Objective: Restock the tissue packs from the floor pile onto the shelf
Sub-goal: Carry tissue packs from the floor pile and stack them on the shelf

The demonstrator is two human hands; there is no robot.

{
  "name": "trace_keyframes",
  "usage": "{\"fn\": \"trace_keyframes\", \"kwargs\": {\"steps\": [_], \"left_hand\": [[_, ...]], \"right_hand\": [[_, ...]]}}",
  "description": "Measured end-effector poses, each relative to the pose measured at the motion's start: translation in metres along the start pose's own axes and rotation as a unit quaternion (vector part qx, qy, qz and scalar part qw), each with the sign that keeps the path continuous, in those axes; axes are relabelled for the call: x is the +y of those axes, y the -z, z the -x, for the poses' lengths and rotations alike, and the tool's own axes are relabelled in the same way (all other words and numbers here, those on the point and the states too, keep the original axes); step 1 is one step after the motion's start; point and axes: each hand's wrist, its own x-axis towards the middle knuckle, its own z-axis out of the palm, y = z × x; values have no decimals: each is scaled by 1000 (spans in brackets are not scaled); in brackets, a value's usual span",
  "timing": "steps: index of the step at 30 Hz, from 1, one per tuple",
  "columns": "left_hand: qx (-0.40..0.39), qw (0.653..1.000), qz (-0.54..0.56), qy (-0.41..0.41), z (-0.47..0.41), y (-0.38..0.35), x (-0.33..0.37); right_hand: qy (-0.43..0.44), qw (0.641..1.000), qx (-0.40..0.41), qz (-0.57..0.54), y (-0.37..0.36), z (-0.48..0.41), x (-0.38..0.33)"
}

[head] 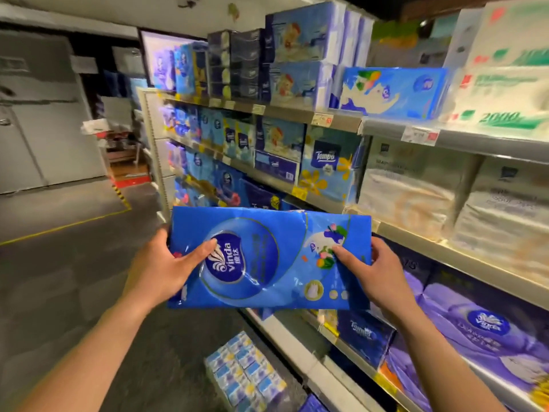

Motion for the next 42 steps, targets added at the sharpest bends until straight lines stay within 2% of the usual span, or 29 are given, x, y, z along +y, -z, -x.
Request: {"fn": "trace_keyframes", "kwargs": {"steps": [7,12,18,23,32,42], "left_hand": [[-16,997,42,-62,-169,-44,-12],[-27,989,84,-121,-284,-64,8],[-71,967,152,-191,-392,-105,38],[-118,947,166,-247,-471,-149,72],[-201,888,245,-334,-537,-214,158],[-237,841,345,-344,-571,-261,275]], "right_hand": [[35,997,71,19,-41,-126,-19],[56,991,121,6,-61,-205,-49],[82,976,201,29,-68,-270,-77],[98,950,288,71,-66,-298,-97],[104,892,417,142,-30,-320,-135],[157,870,426,193,56,-383,-183]]}}
